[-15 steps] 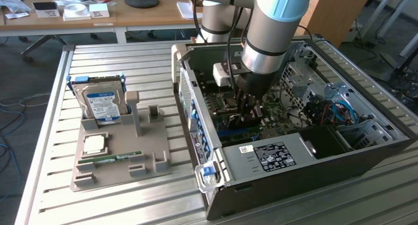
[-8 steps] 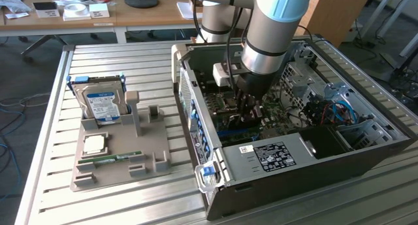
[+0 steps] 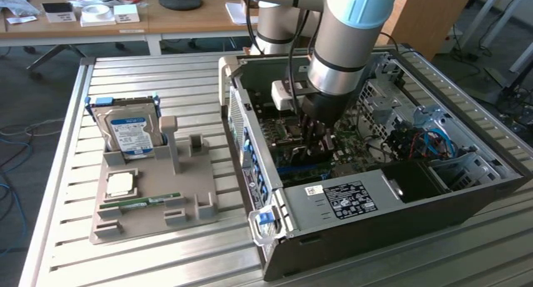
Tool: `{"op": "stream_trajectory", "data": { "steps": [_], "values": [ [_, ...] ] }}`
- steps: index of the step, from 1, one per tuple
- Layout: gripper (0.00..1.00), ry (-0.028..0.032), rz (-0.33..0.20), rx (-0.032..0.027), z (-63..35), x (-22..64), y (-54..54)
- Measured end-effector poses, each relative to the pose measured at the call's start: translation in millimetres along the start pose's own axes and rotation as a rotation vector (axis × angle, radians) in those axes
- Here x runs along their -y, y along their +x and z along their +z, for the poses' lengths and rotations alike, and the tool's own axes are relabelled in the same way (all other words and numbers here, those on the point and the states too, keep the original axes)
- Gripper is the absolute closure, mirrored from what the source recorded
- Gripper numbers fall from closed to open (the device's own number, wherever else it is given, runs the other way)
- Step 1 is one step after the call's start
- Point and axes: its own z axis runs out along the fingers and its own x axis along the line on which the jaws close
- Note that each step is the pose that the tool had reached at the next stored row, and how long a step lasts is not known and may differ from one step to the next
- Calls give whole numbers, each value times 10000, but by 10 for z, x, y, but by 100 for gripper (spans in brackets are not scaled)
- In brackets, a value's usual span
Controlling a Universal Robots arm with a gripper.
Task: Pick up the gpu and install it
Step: 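Insert the gpu into the slot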
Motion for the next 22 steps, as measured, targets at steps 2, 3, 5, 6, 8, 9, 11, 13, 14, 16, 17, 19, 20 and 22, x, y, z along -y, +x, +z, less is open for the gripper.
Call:
{"op": "stream_trajectory", "data": {
  "steps": [2, 3, 5, 6, 8, 9, 11, 13, 14, 16, 17, 19, 20, 22],
  "values": [
    [73, 0, 0, 1, 3, 0, 0],
    [73, 2, 0, 2, 7, 0, 0],
    [73, 1, 0, 1, 12, 0, 0],
    [73, 1, 0, 0, 14, 0, 0],
    [73, 0, 0, 0, 17, 0, 1],
    [73, 0, 0, 0, 18, 0, 1],
    [73, 0, 0, 1, 21, 0, 1],
    [73, 0, 0, 0, 23, 0, 1],
    [73, 0, 0, -1, 23, 0, 1],
    [73, 0, 0, 1, 24, 0, 1],
    [73, 1, 0, 0, 24, 0, 1],
    [73, 1, 1, 1, 24, -1, 1],
    [73, 1, 0, 1, 24, -1, 1],
    [73, 1, 1, 1, 29, -4, 1]
  ]
}}
